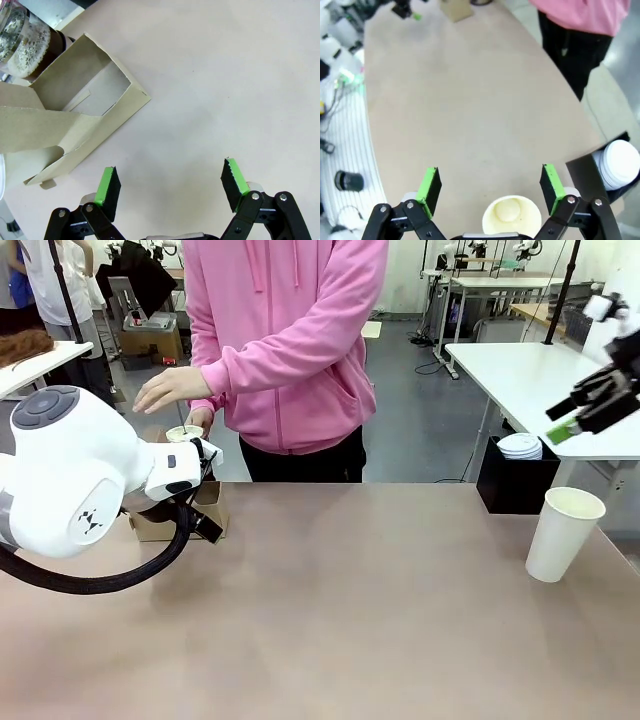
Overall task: Pour a drink into a cup and package it in a carrier.
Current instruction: Pick up the 600 ml Paper Cup and place it in the middle top area of the table.
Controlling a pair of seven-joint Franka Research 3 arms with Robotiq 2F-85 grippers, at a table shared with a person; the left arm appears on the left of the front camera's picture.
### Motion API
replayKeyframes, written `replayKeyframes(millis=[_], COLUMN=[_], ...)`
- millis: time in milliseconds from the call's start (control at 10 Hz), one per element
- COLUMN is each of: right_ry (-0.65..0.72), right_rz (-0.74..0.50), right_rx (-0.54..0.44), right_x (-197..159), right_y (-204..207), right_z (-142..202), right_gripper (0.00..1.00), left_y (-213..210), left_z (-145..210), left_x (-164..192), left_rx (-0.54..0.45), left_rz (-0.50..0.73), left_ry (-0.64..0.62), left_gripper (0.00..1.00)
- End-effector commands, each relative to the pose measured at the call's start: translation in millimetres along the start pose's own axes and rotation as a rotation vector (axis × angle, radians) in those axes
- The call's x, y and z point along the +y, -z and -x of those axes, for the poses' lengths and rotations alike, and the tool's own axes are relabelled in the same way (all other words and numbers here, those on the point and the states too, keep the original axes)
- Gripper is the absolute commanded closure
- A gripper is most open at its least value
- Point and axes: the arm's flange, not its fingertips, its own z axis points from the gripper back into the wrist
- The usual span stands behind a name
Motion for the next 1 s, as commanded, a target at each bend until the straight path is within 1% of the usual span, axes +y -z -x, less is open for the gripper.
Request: replayKeyframes(millis=[0, 100, 200, 300, 700, 800, 900], right_ry=[-0.102, -0.098, -0.082, -0.074, -0.074, -0.096, -0.114], right_rz=[-0.028, -0.024, -0.022, -0.016, -0.016, -0.014, 0.017], right_rx=[-0.036, -0.081, -0.089, -0.038, -0.038, -0.023, -0.139], right_x=[-26, -35, -41, -19, -19, -21, -26], right_y=[8, 8, 11, 2, 2, 7, -9], right_z=[23, 41, 50, 36, 36, 40, 74], right_gripper=[0.00, 0.00, 0.00, 0.00, 0.00, 0.00, 0.00], left_y=[0, 0, 0, 0, 0, 0, 0], left_z=[0, 0, 0, 0, 0, 0, 0], left_x=[0, 0, 0, 0, 0, 0, 0], left_rx=[0.000, 0.000, 0.000, 0.000, 0.000, 0.000, 0.000], left_rz=[0.000, 0.000, 0.000, 0.000, 0.000, 0.000, 0.000], left_ry=[0.000, 0.000, 0.000, 0.000, 0.000, 0.000, 0.000], left_gripper=[0.00, 0.00, 0.00, 0.00, 0.00, 0.00, 0.00])
